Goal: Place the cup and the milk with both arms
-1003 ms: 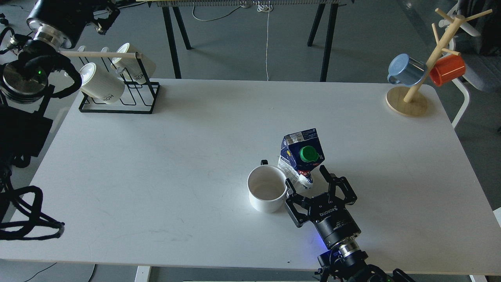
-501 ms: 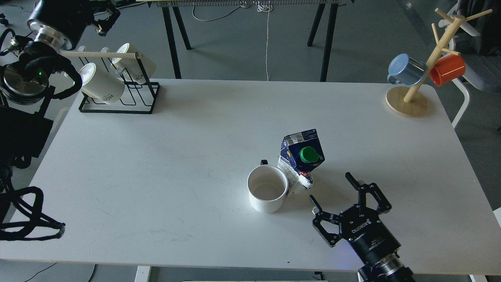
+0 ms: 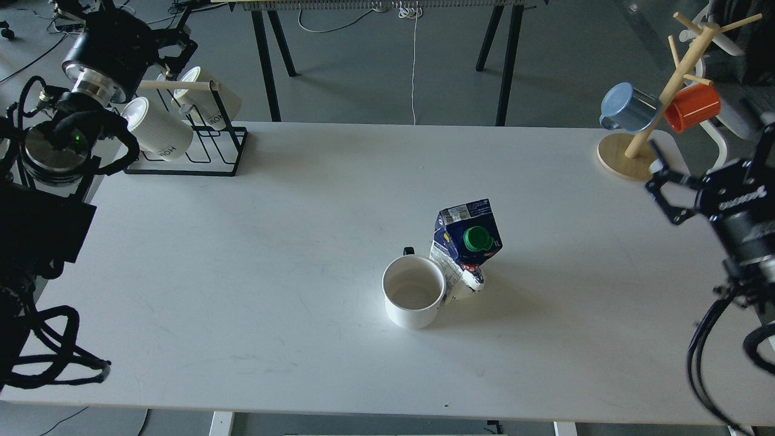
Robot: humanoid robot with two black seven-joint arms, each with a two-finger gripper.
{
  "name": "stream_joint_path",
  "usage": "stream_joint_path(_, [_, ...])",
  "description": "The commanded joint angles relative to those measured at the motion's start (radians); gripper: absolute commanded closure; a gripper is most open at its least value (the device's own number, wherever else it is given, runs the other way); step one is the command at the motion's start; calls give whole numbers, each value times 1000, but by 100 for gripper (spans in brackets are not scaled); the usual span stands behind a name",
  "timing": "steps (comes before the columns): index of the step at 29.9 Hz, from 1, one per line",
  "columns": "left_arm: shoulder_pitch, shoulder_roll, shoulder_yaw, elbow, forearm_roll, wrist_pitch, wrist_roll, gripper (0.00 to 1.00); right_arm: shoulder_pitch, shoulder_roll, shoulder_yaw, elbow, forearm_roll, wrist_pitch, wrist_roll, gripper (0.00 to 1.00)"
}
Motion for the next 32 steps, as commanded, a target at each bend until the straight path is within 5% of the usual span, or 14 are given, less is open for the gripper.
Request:
stream_joint_path(1, [1,-13,0,0,-43,1,3,1,217,-47,-80,-148,0,0,-4,1])
stream_joint_path(8, [1,-39,-5,0,-48,0,2,1,641,-30,-351,-495,-2,0,-10,1])
stream_joint_path(13, [1,-40,-40,0,-72,1,3,1,804,88,-437,-688,-2,0,-9,1])
stream_joint_path(32, [6,-68,-42,-11,-105,-19,3,1,954,251,-437,-1105,1,0,0,1])
